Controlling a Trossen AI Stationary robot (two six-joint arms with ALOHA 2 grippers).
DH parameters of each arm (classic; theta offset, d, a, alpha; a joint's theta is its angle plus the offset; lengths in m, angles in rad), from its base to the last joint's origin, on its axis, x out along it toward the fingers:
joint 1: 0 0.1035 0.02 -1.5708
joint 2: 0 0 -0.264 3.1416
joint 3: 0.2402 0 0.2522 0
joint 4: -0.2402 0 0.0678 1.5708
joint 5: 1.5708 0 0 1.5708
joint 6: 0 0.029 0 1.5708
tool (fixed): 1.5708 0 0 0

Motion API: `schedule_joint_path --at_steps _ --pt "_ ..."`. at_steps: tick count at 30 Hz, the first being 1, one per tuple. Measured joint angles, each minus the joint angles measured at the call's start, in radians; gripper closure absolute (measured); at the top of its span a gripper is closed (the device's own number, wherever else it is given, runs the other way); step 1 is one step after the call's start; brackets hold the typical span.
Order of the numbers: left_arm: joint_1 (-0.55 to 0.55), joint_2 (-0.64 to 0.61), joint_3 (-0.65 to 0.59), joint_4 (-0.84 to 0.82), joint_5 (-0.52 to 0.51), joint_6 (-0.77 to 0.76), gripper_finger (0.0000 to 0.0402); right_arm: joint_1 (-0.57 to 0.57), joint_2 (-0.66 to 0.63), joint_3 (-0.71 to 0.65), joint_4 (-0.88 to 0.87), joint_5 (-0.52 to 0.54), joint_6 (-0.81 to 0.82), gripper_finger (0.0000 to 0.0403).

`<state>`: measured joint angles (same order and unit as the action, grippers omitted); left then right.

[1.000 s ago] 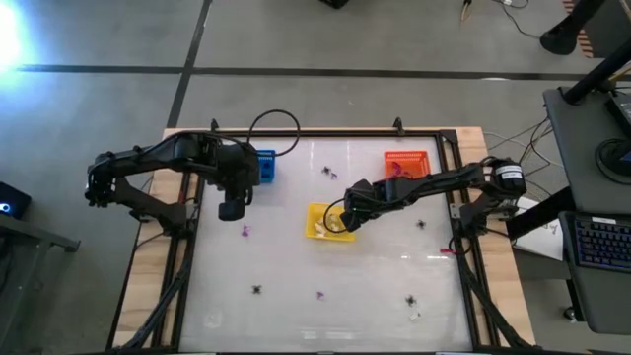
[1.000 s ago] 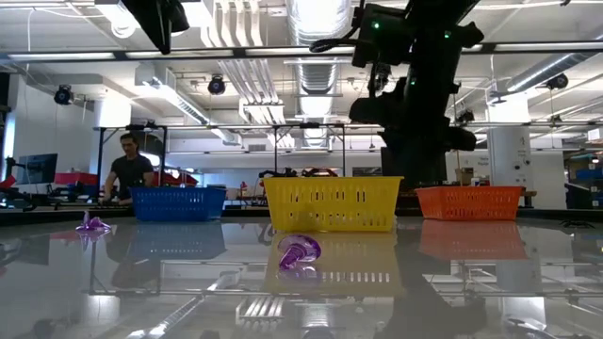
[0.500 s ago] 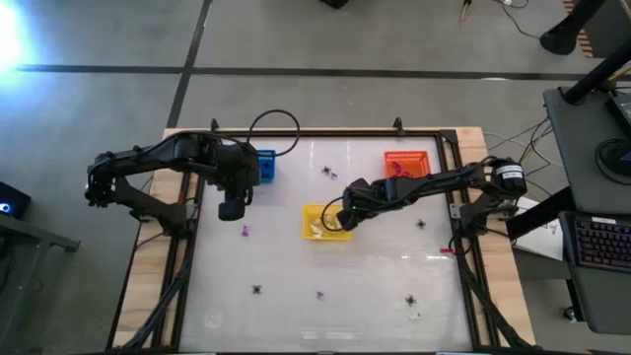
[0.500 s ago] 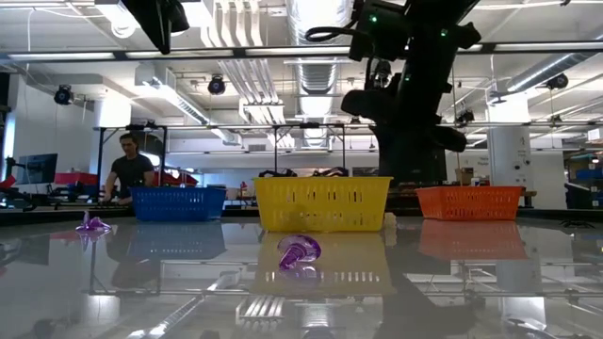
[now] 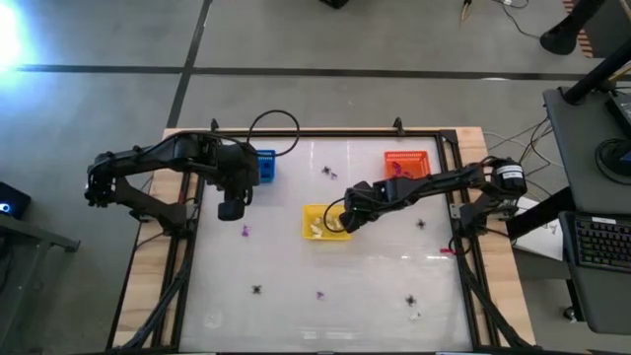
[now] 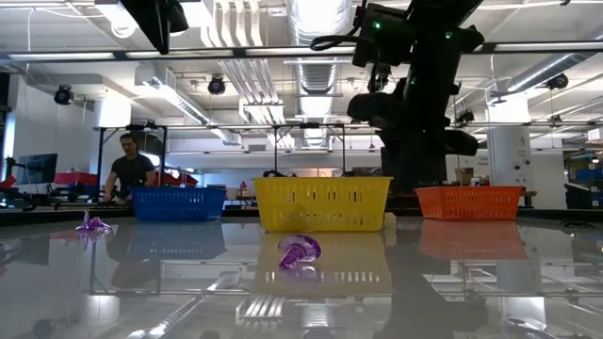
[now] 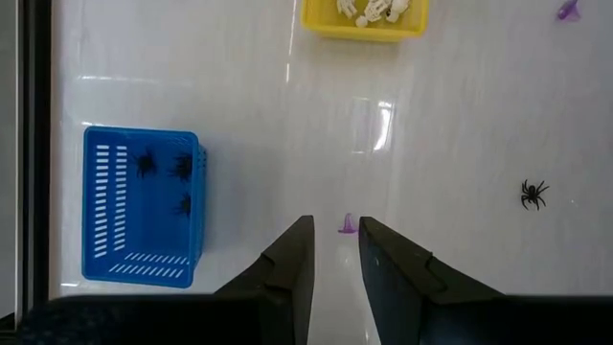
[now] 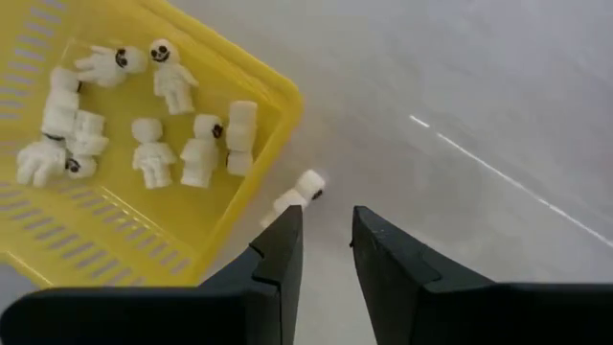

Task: Sort Halloween decoration
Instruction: Put the white skeleton toy into the yellow bin

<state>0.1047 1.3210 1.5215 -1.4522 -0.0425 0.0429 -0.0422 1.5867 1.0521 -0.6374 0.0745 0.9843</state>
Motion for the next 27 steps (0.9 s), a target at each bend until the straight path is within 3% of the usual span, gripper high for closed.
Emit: schedule_joint_path --at_steps 11,27 --pt "0.000 0.000 0.000 -0.009 0.000 0.000 0.0333 0.000 0.000 -0.129 0.239 -0.031 0.125 0.0307" --pt "0.000 -0.001 0.000 -0.017 0.000 0.000 0.0333 0.000 0.000 -0.195 0.350 -0.039 0.197 0.0303"
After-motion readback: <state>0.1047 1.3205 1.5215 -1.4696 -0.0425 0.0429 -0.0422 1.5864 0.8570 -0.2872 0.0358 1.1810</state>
